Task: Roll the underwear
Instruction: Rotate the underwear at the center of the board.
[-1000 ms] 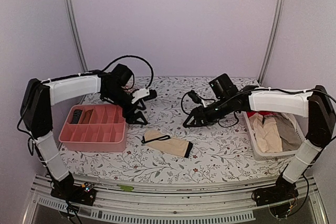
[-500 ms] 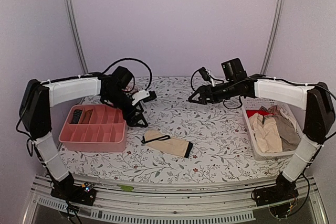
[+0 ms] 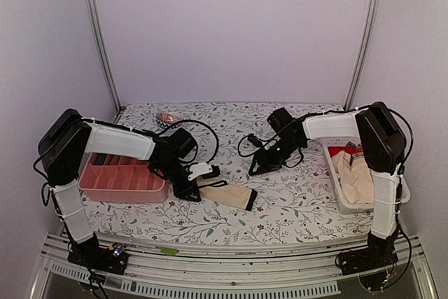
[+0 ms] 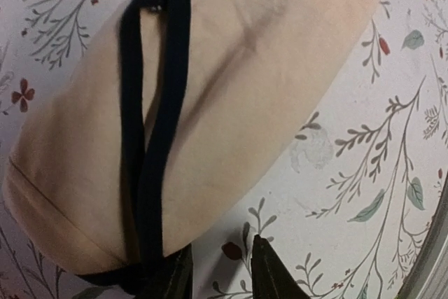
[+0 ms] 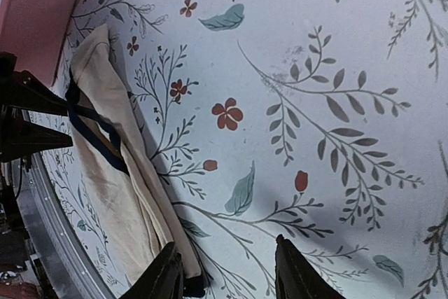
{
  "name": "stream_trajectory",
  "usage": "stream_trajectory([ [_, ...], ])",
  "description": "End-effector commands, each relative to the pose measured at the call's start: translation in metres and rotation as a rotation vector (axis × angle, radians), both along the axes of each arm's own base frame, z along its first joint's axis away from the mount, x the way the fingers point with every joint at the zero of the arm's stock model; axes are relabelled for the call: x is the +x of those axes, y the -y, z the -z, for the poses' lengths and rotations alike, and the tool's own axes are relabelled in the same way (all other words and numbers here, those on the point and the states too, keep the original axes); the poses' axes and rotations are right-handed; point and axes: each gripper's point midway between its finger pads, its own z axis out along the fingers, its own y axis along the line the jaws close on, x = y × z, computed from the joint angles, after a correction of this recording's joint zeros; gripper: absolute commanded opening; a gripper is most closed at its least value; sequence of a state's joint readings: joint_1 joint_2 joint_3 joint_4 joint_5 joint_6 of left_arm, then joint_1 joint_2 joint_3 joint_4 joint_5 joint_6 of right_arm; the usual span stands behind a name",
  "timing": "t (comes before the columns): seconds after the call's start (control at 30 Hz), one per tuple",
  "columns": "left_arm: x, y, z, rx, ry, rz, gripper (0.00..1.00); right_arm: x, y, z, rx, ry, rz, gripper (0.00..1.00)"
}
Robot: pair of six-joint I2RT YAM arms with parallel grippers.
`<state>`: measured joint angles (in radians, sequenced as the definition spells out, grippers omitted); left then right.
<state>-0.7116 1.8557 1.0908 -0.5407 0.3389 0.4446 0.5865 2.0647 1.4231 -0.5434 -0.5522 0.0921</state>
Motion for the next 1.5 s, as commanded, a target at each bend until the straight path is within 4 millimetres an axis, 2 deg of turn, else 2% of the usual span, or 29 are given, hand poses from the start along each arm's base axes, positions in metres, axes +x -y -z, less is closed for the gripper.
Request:
stream_trajectory([
  [0.0, 0.032, 0.011, 0.002, -0.024, 0.063, -0.053, 0.29, -0.021, -0.018, 0.019, -0.038, -0.037, -0.080, 0.41],
  [0.23, 0.079, 0.021, 0.000, -0.073, 0.071, -0.072, 0.29, -0.062, -0.014, 0.034, -0.033, -0.116, -0.111, 0.33],
  [0.33, 0.088, 0.030, -0.003, -0.101, 0.081, -0.039, 0.30, -0.088, -0.018, 0.039, -0.018, -0.160, -0.130, 0.30],
  [0.53, 0.088, 0.039, -0.004, -0.140, 0.072, 0.013, 0.33, -0.139, -0.048, 0.040, 0.020, -0.214, -0.199, 0.31],
  [0.67, 0.082, 0.034, -0.022, -0.211, 0.057, 0.017, 0.40, -0.146, -0.062, 0.015, 0.101, -0.219, -0.193, 0.38],
  [0.77, 0.078, 0.027, -0.055, -0.301, 0.105, 0.021, 0.51, -0.145, -0.056, -0.003, 0.127, -0.205, -0.170, 0.50],
  [0.87, 0.057, 0.019, -0.077, -0.368, 0.162, 0.064, 0.55, -0.146, -0.040, -0.012, 0.149, -0.213, -0.133, 0.52],
  [0.93, 0.034, 0.014, -0.085, -0.406, 0.207, 0.114, 0.56, -0.141, -0.031, -0.017, 0.157, -0.207, -0.095, 0.52],
  [1.0, 0.014, 0.016, -0.091, -0.425, 0.265, 0.172, 0.56, -0.132, -0.030, -0.026, 0.174, -0.185, -0.070, 0.51],
  [1.17, -0.031, 0.028, -0.089, -0.422, 0.443, 0.321, 0.56, -0.113, -0.058, -0.056, 0.288, -0.166, -0.058, 0.41],
  [1.27, -0.054, 0.038, -0.080, -0.415, 0.513, 0.390, 0.56, -0.110, -0.076, -0.064, 0.357, -0.198, -0.075, 0.35],
  [1.37, -0.070, 0.052, -0.073, -0.413, 0.549, 0.443, 0.56, -0.116, -0.092, -0.061, 0.374, -0.249, -0.117, 0.27],
  [1.43, -0.077, 0.061, -0.065, -0.400, 0.561, 0.470, 0.56, -0.124, -0.096, -0.048, 0.355, -0.275, -0.138, 0.24],
  [1.47, -0.079, 0.065, -0.060, -0.385, 0.564, 0.483, 0.56, -0.122, -0.103, -0.051, 0.367, -0.263, -0.155, 0.22],
])
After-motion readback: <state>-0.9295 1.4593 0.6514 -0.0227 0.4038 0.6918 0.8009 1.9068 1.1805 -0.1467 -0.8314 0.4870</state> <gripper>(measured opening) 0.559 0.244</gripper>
